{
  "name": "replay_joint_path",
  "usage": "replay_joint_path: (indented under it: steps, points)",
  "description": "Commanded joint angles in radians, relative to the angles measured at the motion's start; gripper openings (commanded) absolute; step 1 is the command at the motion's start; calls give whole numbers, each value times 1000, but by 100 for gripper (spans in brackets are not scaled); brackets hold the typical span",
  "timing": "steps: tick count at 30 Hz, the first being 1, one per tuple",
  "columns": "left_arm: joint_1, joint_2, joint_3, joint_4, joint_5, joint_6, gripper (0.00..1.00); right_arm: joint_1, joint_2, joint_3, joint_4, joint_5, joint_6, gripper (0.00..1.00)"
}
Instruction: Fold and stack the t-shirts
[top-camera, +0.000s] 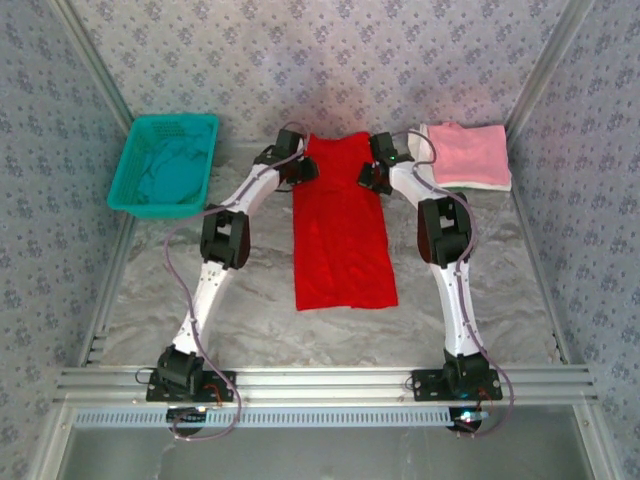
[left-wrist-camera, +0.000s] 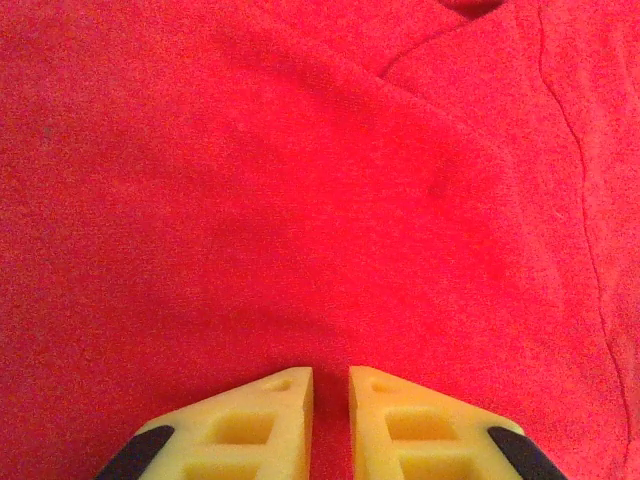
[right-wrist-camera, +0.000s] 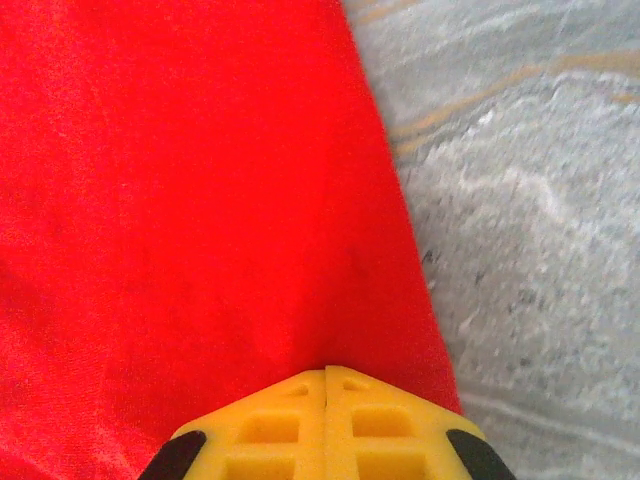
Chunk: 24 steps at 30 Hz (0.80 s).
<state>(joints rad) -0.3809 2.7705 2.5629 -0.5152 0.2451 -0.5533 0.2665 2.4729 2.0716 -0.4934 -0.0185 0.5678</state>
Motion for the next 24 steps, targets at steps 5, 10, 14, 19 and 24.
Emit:
replay_joint_path:
  steps: [5, 10, 14, 19, 24]
  points:
    - [17, -36, 79, -140, 8, 73, 24, -7, -44, 24, -67, -43, 41, 15]
    - [7, -207, 13, -155, -15, 115, 33, 5, -270, -126, -3, -65, 40, 30]
    - [-21, -511, -377, 50, -35, 116, 38, 19, -486, -331, 69, -107, -10, 37]
    - [-39, -954, -1161, 504, -52, 19, 44, 41, -828, -784, 239, -158, -84, 43]
    - [-41, -1239, -1647, 583, 46, -65, 48, 105, -1189, -1284, 409, -131, -121, 46]
